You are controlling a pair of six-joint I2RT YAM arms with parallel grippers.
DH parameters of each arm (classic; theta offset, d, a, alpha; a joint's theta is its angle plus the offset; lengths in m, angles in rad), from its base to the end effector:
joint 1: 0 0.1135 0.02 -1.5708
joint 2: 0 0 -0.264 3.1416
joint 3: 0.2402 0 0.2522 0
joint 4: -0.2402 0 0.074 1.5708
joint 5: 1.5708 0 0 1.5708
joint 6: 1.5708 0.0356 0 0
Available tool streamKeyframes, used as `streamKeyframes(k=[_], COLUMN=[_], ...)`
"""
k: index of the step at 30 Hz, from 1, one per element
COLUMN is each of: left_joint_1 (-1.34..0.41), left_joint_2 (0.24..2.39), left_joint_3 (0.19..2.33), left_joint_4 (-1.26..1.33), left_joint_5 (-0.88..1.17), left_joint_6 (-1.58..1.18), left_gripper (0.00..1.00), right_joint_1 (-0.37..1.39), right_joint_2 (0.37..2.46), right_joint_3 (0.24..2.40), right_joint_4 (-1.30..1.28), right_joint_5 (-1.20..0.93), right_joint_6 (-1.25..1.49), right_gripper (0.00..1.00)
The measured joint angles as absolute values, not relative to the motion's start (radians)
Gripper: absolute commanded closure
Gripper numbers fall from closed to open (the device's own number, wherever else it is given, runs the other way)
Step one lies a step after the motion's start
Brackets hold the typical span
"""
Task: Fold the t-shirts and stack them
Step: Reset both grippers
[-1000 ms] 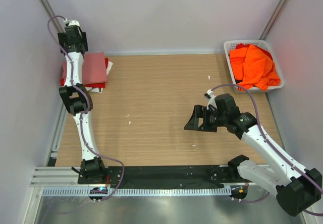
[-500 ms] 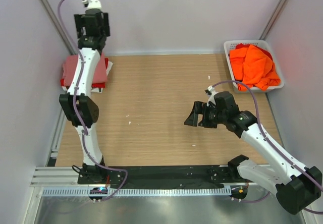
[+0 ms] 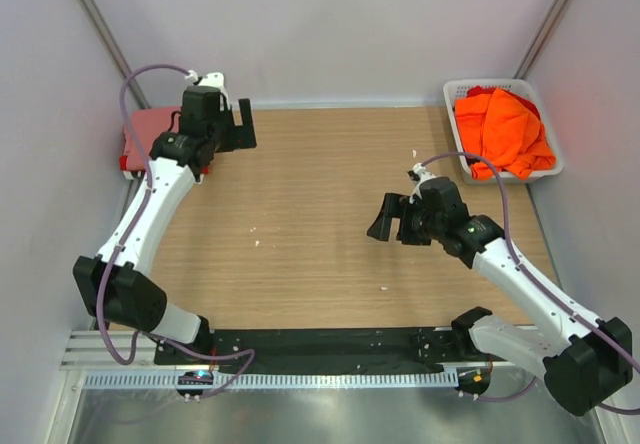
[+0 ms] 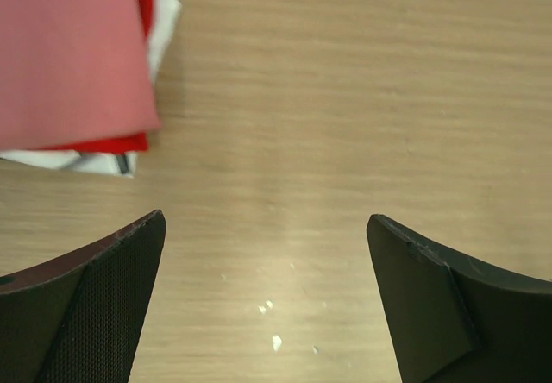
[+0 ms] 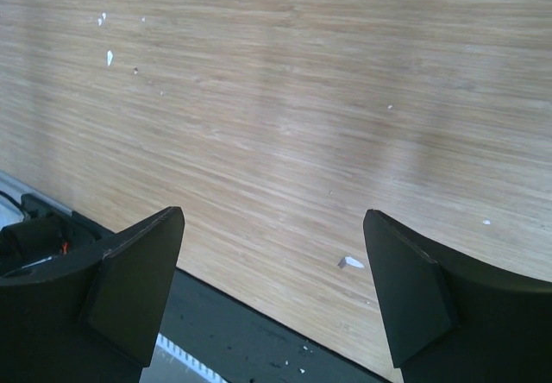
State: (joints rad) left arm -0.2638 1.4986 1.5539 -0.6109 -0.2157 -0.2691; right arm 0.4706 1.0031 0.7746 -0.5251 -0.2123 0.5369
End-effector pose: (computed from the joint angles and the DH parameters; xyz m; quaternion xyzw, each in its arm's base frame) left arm 0.3250 -0.0799 0.3929 -0.0546 0.8687 -0.0365 0.4910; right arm 0.1834 0.1017 0.2646 -0.0118 0.9134 0.2759 0.2991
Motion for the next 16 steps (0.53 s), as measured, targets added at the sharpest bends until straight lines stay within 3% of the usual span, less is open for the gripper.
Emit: streamKeyframes(k=[7, 16], left_joint_1=[-0.31, -0.314], left_joint_2=[1.384, 1.382], left_joint_3=[1.396, 1.401], left_joint_4=[-0.587, -0.585], left_joint_5=[-0.115, -0.115], left_joint_6=[-0.313, -0.366], left_gripper=[0.0, 0.02], right_joint_1=[0.471, 0.471], right_joint_2=[0.994, 0.871], right_joint_3=[0.834, 0.844], right_joint_4=[-0.531, -0.511], right_joint_5=[-0.102, 0.024], right_joint_6=[0.551, 0.597], right_gripper=[0.07, 0.05])
